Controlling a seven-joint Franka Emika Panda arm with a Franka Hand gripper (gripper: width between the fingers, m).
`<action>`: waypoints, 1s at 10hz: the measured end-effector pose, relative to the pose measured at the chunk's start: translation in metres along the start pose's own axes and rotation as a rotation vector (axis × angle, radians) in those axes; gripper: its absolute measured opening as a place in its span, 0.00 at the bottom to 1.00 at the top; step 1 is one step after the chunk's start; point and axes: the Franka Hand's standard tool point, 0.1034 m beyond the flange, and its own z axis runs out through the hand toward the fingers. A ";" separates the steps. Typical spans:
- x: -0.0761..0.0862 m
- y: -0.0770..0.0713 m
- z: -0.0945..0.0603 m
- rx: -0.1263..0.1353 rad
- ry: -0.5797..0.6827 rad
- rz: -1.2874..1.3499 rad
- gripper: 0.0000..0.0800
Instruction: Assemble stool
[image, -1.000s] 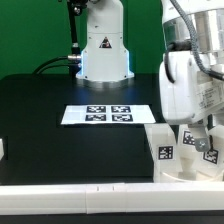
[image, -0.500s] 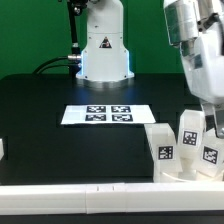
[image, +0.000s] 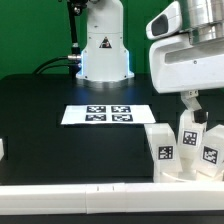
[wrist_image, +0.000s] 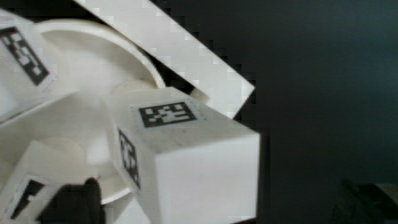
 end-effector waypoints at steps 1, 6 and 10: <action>0.002 0.001 0.000 -0.006 0.004 -0.067 0.81; -0.002 -0.008 -0.004 -0.065 -0.022 -0.775 0.81; 0.003 0.005 -0.003 -0.092 -0.001 -1.003 0.81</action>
Offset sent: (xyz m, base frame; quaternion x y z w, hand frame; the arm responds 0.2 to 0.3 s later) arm 0.0174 0.0272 0.0155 -0.0239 -0.0483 -0.4486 0.8921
